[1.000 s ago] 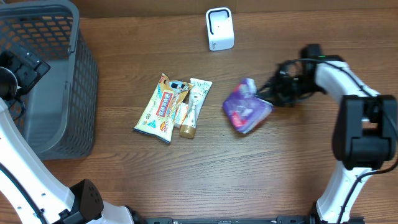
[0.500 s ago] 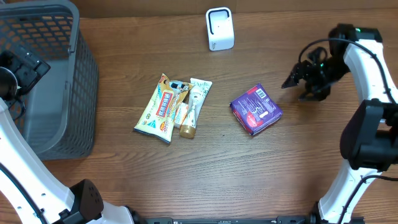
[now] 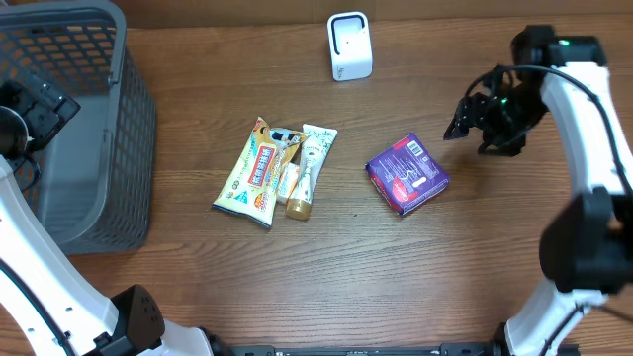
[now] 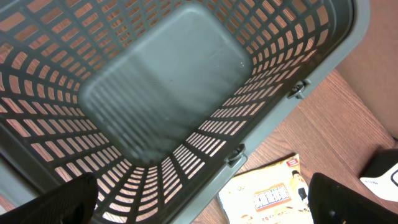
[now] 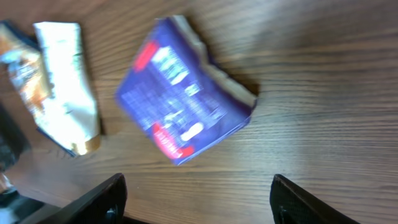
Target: Scan the item barcode
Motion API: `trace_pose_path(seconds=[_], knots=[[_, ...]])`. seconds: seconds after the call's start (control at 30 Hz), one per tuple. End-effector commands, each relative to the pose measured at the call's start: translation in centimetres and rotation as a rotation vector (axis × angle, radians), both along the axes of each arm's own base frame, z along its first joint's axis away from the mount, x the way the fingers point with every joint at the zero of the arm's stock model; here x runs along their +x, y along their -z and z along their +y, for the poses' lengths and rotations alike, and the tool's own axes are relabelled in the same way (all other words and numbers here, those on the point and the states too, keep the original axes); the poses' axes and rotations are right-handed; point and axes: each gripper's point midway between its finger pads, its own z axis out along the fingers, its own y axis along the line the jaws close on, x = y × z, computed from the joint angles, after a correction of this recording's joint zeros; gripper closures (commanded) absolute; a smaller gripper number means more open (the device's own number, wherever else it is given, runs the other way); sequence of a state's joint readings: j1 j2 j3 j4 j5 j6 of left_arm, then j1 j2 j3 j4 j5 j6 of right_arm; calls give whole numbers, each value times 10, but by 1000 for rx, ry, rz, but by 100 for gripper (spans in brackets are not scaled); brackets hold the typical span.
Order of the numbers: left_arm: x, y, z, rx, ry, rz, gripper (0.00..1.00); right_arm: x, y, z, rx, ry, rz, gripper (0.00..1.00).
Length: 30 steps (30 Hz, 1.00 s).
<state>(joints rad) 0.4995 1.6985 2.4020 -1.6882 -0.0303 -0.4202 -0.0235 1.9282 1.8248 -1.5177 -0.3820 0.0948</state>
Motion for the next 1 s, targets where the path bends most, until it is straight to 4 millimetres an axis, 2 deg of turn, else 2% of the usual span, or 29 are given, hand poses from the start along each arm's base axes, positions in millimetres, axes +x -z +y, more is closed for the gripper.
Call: trace_pose_path(seconds=[0.0,0.07,0.23,0.43,0.57,0.77,0.87,0.97], knots=[[0,0,1,-8,-10,-5,0,-14,-23,20,-34,-115,-96,25],[0,0,1,-8,-10,-5,0,-19,-13,31,-90,-159,-85,25],[0,0,1,-8,-10,-5,0,-21,27,60,-372,-196,-123,22],[0,0,1,-8,-10,-5,0,-33,49,105,-627,-301,-271,15],[0,0,1,-8,-10,-5,1,-34,56,114,-819,-279,-415,14],[0,0,1,-8,-10,-5,0,-52,78,130,-853,-360,-464,16],[0,0,1,-8,-10,-5,0,-50,83,127,-879,-354,-490,23],[0,0,1,-8,-10,-5,0,-48,92,119,-907,-341,-506,25]])
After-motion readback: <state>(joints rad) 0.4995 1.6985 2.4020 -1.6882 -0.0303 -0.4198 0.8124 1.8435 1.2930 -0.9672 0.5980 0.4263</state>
